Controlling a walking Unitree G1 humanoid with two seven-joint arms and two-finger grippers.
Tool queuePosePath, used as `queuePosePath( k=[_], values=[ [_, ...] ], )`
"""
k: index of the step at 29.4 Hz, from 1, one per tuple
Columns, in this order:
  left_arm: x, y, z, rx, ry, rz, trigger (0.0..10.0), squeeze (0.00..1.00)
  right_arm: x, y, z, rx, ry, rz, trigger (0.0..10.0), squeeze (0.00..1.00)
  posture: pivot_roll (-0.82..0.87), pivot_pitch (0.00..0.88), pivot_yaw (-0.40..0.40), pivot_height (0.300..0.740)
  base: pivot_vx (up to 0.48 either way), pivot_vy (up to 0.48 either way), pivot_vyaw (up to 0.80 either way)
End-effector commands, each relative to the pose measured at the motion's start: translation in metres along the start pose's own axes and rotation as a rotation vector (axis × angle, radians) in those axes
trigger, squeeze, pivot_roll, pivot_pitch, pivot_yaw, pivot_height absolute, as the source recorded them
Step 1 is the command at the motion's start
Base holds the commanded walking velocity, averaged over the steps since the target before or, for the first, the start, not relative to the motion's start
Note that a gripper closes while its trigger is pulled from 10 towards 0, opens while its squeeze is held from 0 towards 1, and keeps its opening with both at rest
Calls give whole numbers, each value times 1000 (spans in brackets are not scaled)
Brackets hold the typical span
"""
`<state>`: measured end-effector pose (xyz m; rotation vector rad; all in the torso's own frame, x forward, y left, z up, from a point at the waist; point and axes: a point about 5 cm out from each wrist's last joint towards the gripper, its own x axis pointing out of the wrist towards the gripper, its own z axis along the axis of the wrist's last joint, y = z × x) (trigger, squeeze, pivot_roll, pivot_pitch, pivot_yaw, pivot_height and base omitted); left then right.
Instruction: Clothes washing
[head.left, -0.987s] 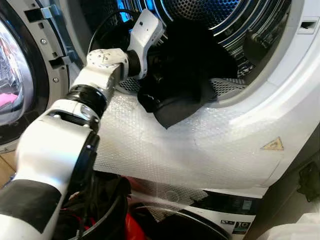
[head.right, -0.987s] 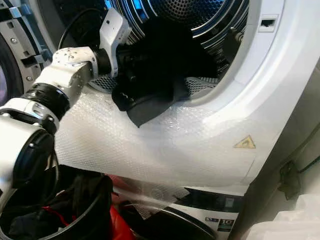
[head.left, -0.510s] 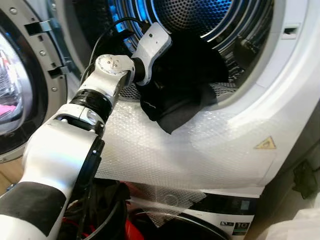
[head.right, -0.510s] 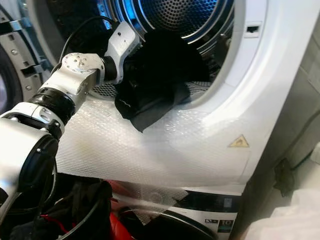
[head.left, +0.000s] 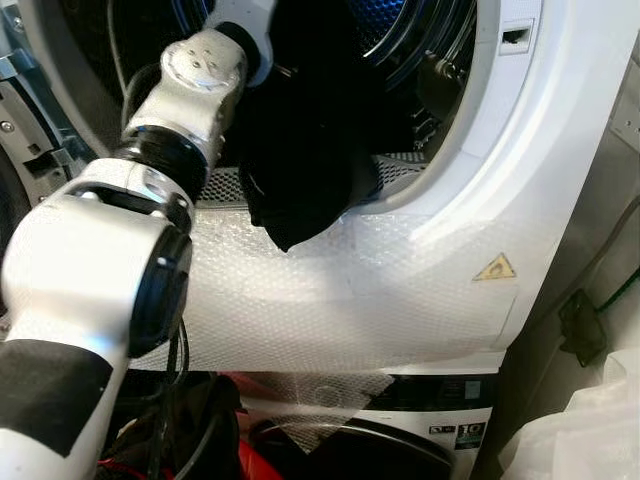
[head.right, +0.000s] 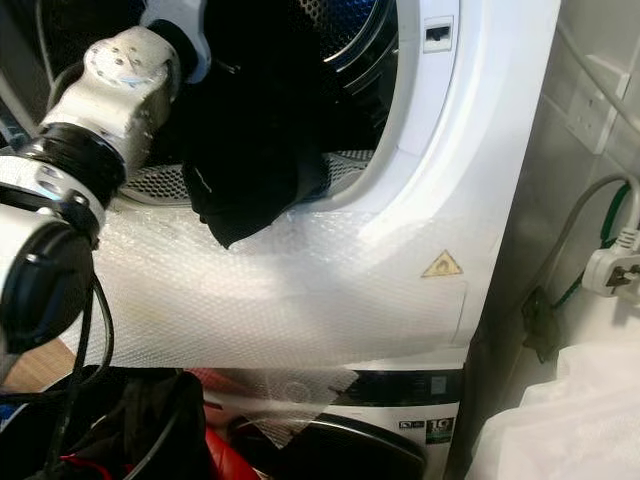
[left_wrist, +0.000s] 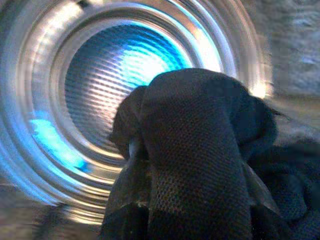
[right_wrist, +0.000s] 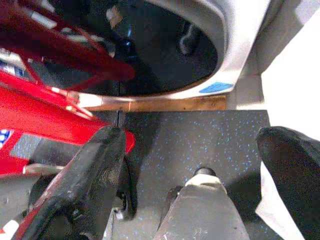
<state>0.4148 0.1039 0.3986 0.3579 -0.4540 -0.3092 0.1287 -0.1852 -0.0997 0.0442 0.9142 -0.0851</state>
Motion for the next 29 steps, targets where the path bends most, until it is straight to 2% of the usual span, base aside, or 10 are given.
queuePosePath(
  k=[1, 3, 5, 8, 11, 12, 13, 16, 21, 29],
  values=[
    [-1, -5, -6, -43, 17, -60, 10000, 0, -8, 4, -24, 19, 81, 3, 10000, 0, -213, 31, 188, 740, 0, 0, 0],
    [-1, -20, -14, -96, 44, -174, 10000, 0, -8, 4, -24, 17, 83, 3, 10000, 0, -211, 32, 187, 740, 0, 0, 0],
    [-5, -37, -30, -52, 122, -318, 10000, 0, -8, 2, -24, 17, 84, 1, 10000, 0, -210, 35, 187, 740, 0, 0, 0],
    [-6, -39, -32, -40, 129, -335, 10000, 0, -8, 2, -24, 16, 84, 0, 10000, 0, -210, 35, 187, 740, 0, 0, 0],
    [-8, -40, -38, -114, 170, -349, 10000, 4, -7, 2, -22, 15, 81, -1, 10000, 0, -202, 37, 181, 740, 0, 0, 0],
    [-7, -38, -37, -164, 164, -326, 10000, 275, -7, 1, -23, 13, 83, 0, 10000, 0, -195, 36, 180, 740, 0, 0, 0],
    [-6, -36, -36, -176, 162, -296, 10000, 1000, -7, 1, -23, 13, 84, 0, 10000, 0, -192, 36, 180, 740, 0, 0, 0],
    [-5, -24, -34, -208, 165, -189, 10000, 1000, -7, 3, -22, 12, 85, 4, 10000, 0, -185, 36, 177, 740, 0, 0, 0],
    [-4, -10, -22, -237, 126, -149, 10000, 1000, -5, 8, -19, 9, 78, 18, 10000, 0, -171, 36, 174, 740, 0, 0, 0],
    [-3, 7, -7, -168, 130, -115, 10000, 1000, -2, 14, -14, 6, 75, 33, 10000, 0, -146, 29, 172, 740, 0, 0, 0]
  ],
)
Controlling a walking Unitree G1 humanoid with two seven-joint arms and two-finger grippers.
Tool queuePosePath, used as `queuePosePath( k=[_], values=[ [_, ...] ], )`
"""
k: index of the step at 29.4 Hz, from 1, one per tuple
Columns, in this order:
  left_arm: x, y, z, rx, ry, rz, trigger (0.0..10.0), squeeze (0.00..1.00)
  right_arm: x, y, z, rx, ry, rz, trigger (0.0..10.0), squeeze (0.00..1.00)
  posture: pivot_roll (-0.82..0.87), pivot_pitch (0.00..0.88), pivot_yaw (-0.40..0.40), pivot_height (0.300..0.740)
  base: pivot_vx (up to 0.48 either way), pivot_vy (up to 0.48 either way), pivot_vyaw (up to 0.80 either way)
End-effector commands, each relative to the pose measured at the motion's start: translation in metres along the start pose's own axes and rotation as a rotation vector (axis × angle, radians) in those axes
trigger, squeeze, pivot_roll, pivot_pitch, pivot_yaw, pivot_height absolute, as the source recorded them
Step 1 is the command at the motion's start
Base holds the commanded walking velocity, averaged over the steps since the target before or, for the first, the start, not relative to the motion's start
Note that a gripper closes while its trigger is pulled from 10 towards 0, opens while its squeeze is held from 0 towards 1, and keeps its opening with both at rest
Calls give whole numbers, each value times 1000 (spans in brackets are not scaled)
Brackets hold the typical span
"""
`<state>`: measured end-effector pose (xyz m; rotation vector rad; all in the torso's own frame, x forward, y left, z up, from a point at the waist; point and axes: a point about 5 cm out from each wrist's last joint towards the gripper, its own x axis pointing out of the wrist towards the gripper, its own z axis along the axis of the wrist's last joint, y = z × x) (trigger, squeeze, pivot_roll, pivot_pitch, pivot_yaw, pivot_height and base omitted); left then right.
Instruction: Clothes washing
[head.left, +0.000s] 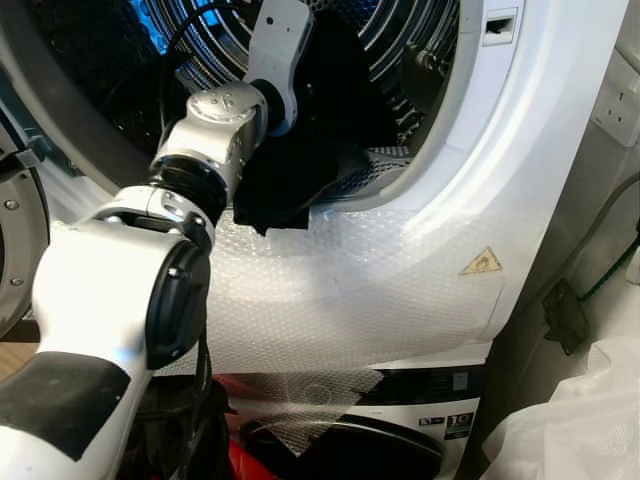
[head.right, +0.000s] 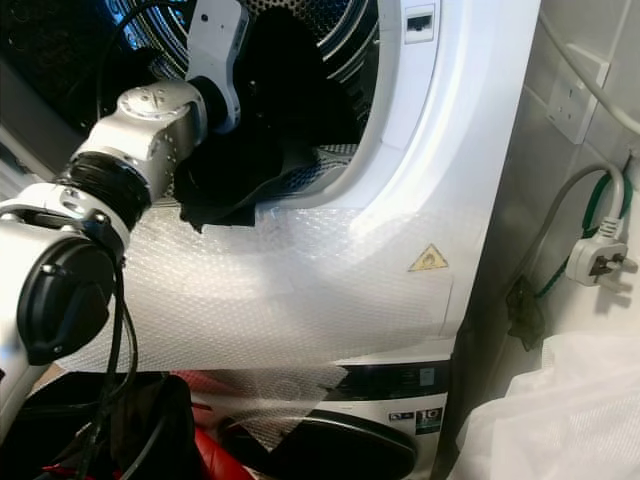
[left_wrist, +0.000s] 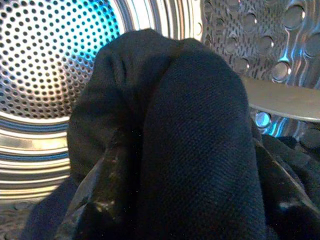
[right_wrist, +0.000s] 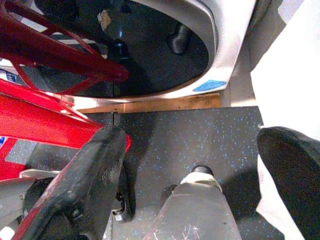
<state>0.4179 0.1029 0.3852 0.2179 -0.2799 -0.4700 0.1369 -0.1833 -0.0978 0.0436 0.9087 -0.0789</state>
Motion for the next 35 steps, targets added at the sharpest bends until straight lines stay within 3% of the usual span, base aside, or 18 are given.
queuePosePath(
  k=[1, 6, 11, 16, 25, 32, 33, 34, 35],
  values=[
    [-5, 13, 9, 26, 11, 36, 10000, 1000, -5, 12, -21, 9, 80, 29, 10000, 0, -141, 28, 174, 740, 0, 0, 0],
    [-9, 24, 15, 0, 20, 50, 10000, 1000, -4, 14, -18, 8, 77, 35, 10000, 0, -124, 19, 178, 740, 0, 0, 0],
    [-10, 25, 15, -3, 22, 52, 10000, 1000, -4, 14, -17, 8, 78, 35, 10000, 0, -124, 19, 178, 740, 0, 0, 0],
    [-21, 37, 32, -20, -32, -105, 10000, 1000, 0, 25, -11, 11, 75, 60, 10000, 0, -75, 0, 184, 740, 0, 0, 0],
    [-32, 47, 45, -26, -69, -174, 10000, 1000, 1, 29, -9, 1, 81, 77, 10000, 0, -40, 0, 179, 740, 0, 0, 0],
    [-58, 60, 54, -42, -124, -274, 10000, 1000, 3, 35, -5, -16, 83, 97, 10000, 0, 6, 0, 166, 740, 0, 0, 0],
    [-65, 59, 56, -20, -140, -327, 10000, 804, 3, 36, -4, -19, 81, 101, 10000, 0, 10, 0, 165, 740, 0, 0, 0],
    [-70, 57, 57, -3, -149, -367, 10000, 804, 4, 37, -3, -21, 79, 104, 10000, 0, 19, 0, 163, 740, 0, 0, 0],
    [-79, 56, 60, 16, -166, -400, 10000, 0, 4, 38, -1, -25, 77, 108, 10000, 0, 22, 0, 164, 740, 0, 0, 0]
  ],
)
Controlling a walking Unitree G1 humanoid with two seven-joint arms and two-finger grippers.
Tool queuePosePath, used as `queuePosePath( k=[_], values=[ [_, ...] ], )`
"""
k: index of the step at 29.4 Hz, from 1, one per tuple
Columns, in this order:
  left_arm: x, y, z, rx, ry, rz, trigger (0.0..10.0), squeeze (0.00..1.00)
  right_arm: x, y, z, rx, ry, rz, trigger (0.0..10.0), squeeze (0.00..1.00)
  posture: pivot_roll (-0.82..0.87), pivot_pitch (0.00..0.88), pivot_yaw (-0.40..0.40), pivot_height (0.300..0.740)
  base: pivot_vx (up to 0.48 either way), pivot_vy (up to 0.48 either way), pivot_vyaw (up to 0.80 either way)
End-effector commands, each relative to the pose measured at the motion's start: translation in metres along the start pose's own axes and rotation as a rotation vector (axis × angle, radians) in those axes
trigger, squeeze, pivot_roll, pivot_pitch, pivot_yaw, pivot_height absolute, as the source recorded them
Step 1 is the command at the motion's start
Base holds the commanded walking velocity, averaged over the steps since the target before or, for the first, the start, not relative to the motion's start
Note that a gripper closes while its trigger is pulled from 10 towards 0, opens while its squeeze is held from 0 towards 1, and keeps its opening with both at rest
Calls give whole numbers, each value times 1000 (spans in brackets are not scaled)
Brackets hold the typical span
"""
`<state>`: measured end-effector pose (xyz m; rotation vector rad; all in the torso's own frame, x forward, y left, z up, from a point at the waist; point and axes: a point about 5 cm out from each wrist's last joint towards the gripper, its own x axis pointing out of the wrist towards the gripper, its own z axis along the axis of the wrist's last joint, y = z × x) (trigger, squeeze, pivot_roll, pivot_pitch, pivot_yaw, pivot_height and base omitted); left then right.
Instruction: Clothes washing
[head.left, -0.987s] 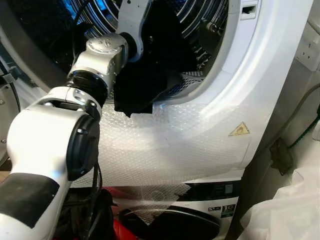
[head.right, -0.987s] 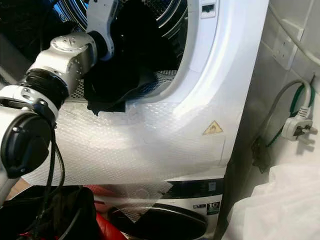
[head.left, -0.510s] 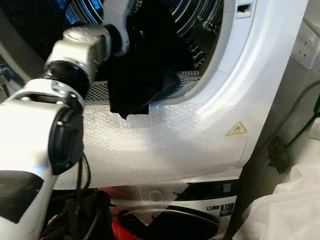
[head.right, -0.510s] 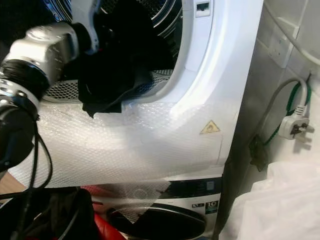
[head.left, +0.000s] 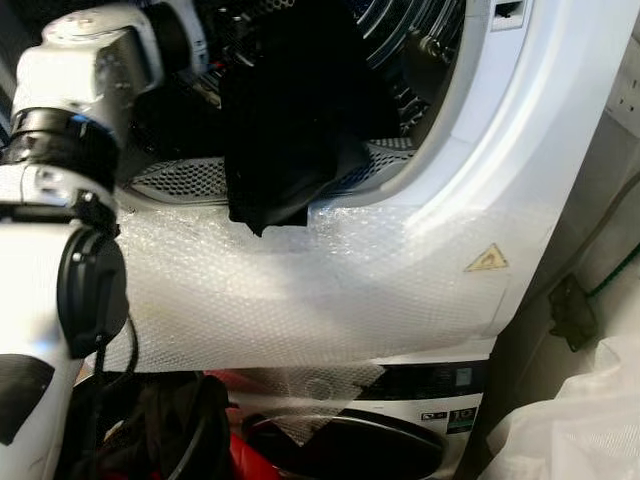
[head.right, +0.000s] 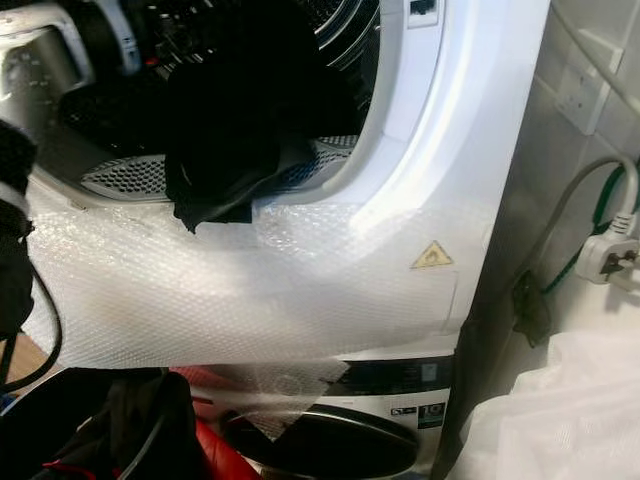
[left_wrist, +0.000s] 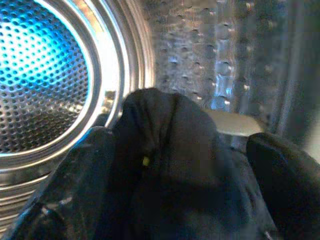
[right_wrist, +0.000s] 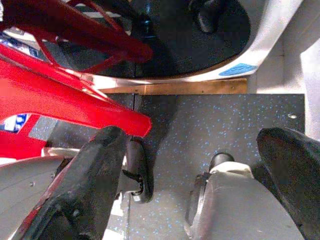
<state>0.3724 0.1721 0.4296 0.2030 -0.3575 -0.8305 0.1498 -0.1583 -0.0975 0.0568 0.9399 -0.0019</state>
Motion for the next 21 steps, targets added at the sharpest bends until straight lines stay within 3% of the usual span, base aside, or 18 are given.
queuePosePath(
  k=[1, 4, 5, 8, 14, 17, 19, 20, 21],
  values=[
    [-15, -4, 16, 53, -32, -60, 10000, 0, -1, 12, -10, -2, 44, 38, 10000, 0, 22, 0, 164, 740, 0, 0, 0],
    [-37, -17, 21, 56, -62, -150, 10000, 0, 0, 16, -5, -14, 39, 52, 10000, 0, 54, 0, 159, 740, 0, 0, 0],
    [-37, -17, 21, 56, -62, -150, 10000, 0, 0, 16, -5, -14, 39, 52, 10000, 0, 54, 0, 159, 740, 0, 0, 0],
    [-64, -42, 16, 77, -113, -276, 10000, 0, 1, 18, -2, -23, 37, 60, 10000, 0, 67, 0, 156, 740, 0, 0, 0],
    [-86, -68, 1, -3, -104, -319, 10000, 0, 2, 18, -1, -29, 37, 61, 10000, 0, 78, 0, 153, 740, 0, 0, 0],
    [-90, -93, -32, -12, -82, -131, 10000, 0, 2, 15, 1, -41, 38, 59, 10000, 0, 109, 0, 137, 740, 0, 0, 0],
    [-90, -98, -35, -16, -86, -79, 10000, 0, 3, 15, 1, -42, 38, 58, 10000, 0, 109, 0, 137, 740, 0, 0, 0],
    [-84, -110, -44, -27, -137, 76, 10000, 0, 3, 14, 3, -56, 38, 61, 10000, 0, 137, 0, 127, 740, 0, 0, 0],
    [-83, -117, -49, -46, -157, 121, 10000, 0, 4, 14, 4, -61, 38, 63, 10000, 0, 137, 0, 127, 740, 0, 0, 0]
  ],
)
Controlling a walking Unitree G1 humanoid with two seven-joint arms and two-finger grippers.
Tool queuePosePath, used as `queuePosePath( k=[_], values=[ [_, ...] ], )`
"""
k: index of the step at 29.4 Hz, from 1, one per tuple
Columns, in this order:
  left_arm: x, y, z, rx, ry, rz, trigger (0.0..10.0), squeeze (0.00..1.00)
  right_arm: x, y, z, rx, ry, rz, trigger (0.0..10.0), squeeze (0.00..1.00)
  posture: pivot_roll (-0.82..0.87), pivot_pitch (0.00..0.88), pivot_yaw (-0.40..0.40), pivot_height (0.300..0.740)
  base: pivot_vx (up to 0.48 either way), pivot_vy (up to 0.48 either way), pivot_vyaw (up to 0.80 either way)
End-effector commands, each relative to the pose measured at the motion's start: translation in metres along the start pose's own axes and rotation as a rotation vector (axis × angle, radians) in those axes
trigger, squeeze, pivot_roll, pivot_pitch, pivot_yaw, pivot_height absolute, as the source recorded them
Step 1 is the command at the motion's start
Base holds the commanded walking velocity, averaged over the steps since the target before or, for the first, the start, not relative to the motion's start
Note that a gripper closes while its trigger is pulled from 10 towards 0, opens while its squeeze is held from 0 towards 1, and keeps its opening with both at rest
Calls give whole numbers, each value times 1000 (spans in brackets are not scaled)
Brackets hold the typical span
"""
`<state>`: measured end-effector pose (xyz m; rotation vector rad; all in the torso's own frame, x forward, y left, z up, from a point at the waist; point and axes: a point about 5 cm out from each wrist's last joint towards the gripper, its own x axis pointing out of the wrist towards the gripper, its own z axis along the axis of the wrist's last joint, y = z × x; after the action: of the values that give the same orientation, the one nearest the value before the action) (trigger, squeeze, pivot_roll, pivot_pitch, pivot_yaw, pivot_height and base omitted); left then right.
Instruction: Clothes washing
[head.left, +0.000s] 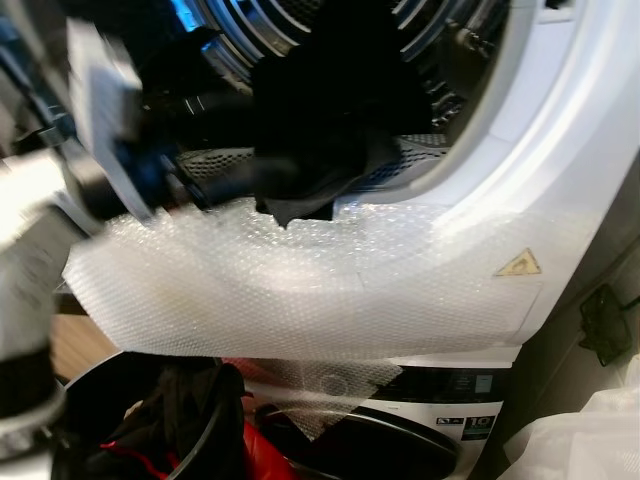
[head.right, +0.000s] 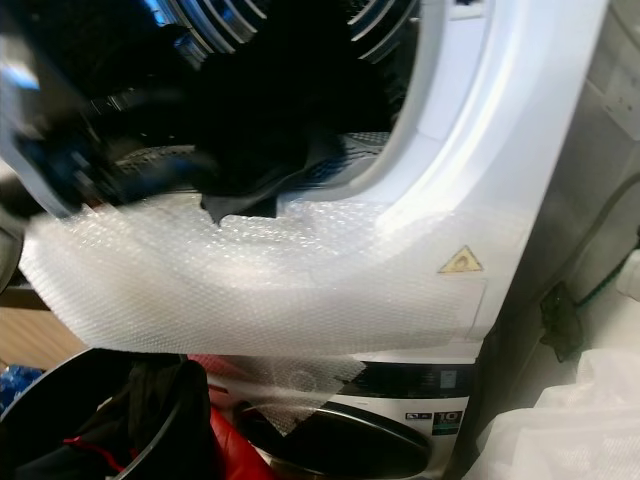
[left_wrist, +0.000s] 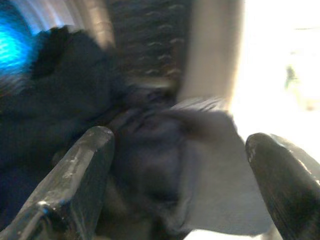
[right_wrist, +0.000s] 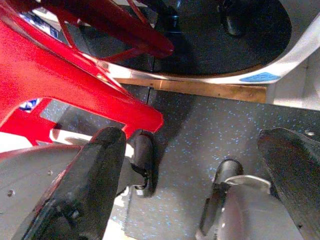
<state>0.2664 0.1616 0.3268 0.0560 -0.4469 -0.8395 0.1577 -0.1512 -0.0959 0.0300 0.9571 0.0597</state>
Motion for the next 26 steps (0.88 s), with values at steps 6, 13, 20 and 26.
queuePosePath(
  k=[6, 13, 20, 26],
  values=[
    [-10, -31, -26, 2, 18, 179, 10000, 0, 2, 10, 4, -26, 9, 33, 10000, 0, 160, 0, 117, 740, 0, 0, 0],
    [0, -43, -39, -33, 38, 252, 10000, 0, 3, 12, 7, -36, 5, 43, 10000, 0, 160, 0, 114, 740, 0, 0, 0],
    [20, -27, -41, -79, 36, 259, 10000, 0, 3, 10, 5, -39, 10, 37, 10000, 0, 148, 0, 118, 740, 0, 0, 0],
    [39, -15, -36, -195, 13, 249, 10000, 0, 2, 10, 3, -31, 14, 35, 10000, 0, 122, 0, 123, 740, 0, 0, 0]
  ],
)
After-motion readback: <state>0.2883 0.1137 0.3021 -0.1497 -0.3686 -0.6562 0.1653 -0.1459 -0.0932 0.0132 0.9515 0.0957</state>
